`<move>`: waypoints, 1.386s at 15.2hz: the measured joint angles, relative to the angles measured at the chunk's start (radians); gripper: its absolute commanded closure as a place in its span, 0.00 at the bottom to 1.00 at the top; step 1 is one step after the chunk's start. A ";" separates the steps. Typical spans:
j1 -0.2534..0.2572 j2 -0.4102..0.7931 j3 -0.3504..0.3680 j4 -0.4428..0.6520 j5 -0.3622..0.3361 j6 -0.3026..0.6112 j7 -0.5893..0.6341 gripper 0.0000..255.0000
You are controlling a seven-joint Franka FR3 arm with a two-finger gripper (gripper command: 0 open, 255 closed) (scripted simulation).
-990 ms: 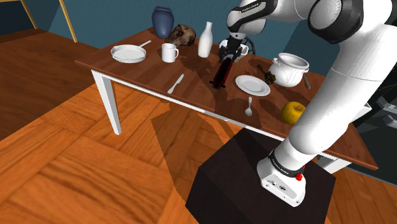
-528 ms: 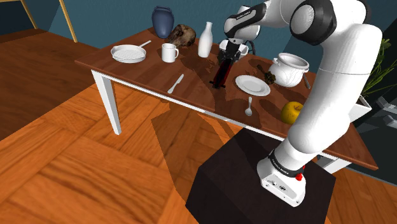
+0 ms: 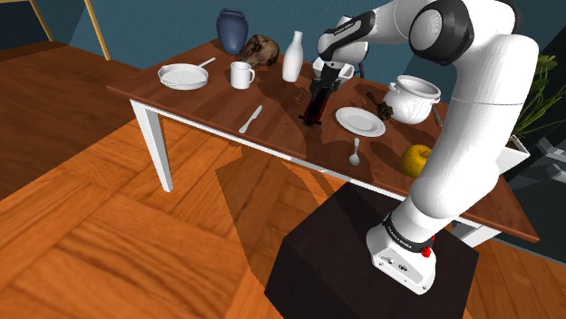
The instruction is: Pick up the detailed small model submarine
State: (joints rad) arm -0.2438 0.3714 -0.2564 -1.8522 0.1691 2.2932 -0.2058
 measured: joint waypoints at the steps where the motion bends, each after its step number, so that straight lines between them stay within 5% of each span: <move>1: 0.000 0.000 0.000 0.000 0.000 0.000 0.000 1.00; 8: 0.001 -0.002 0.000 0.001 -0.002 -0.004 0.002 1.00; 21: 0.008 -0.072 -0.013 0.075 -0.033 -0.146 0.027 1.00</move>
State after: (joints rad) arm -0.2353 0.2995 -0.2694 -1.7775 0.1356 2.1471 -0.1791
